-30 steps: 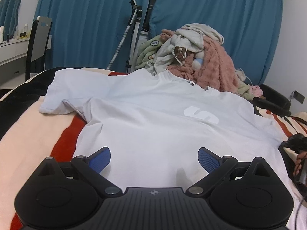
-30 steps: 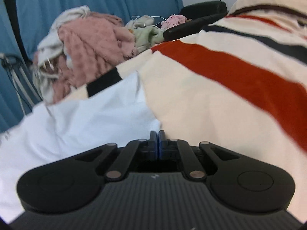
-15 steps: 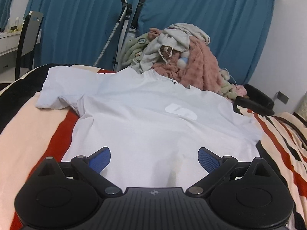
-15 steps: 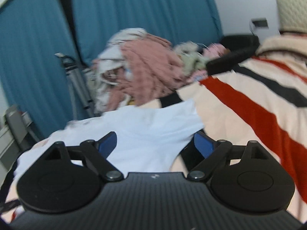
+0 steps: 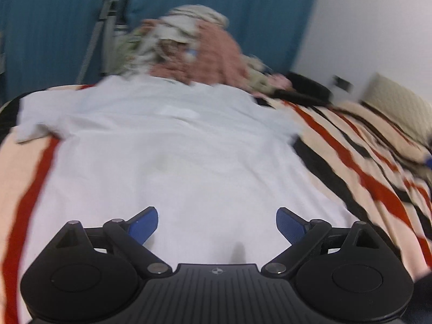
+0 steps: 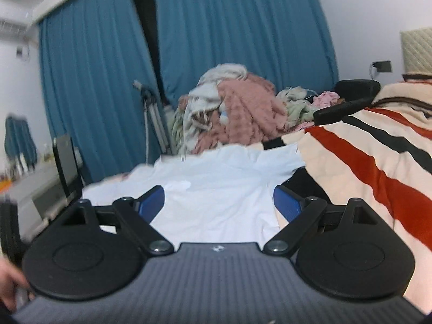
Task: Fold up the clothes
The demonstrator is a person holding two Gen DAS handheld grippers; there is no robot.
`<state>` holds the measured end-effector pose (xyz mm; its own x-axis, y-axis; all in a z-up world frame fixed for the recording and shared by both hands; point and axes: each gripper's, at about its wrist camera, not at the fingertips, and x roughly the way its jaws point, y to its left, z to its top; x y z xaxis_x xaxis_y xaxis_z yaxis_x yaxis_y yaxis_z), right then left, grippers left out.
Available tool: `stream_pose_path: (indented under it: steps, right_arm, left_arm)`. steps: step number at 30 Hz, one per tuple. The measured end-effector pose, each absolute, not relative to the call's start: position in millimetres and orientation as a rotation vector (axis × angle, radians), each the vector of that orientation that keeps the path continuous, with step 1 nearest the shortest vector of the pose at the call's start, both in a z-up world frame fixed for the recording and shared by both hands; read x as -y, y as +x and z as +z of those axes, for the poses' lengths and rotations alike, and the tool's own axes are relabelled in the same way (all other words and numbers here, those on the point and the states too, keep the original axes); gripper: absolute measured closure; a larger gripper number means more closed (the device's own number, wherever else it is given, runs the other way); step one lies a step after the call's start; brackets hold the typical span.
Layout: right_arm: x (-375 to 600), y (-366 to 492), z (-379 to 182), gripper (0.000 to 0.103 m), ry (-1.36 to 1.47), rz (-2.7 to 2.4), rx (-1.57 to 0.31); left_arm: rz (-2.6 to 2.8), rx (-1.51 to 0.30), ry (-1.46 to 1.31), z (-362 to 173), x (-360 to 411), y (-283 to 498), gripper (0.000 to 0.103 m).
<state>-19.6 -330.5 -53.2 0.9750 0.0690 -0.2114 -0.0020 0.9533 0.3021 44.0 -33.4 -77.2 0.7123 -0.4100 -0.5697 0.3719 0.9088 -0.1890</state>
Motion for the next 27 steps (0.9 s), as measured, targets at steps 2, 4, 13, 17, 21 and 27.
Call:
stream_pose_path:
  steps: [2,4,13,17,21,27]
  right_arm:
    - [339.0,-23.0,-54.1,0.014,0.330,-0.003,-0.190]
    - [342.3,-24.5,-54.9,0.014,0.319,-0.042,-0.166]
    - [369.0,-35.7,-62.5,0.014,0.429,-0.024,-0.117]
    - [379.2,-32.7,-70.3,0.014,0.506,-0.011,-0.134]
    - [384.2,-25.9,-77.0,0.014,0.551,-0.003,-0.158]
    - [380.3,-28.2,-79.8,0.014,0.539,0.005,-0.152]
  left_arm:
    - [-0.523,-0.629,-0.038,-80.8,60.2,27.0,0.011]
    - [-0.626,-0.633,-0.074,-86.8,86.9,13.1,0.012]
    - [-0.848,-0.881,-0.198,-146.4,166.2,34.8,0.054]
    - [-0.906,-0.994,-0.255,-173.1,192.8,51.3,0.065]
    - [-0.898,-1.059,-0.333,-187.1,196.2,70.5,0.081]
    - [-1.047,-1.030,-0.228,-180.3,224.6,65.5,0.099]
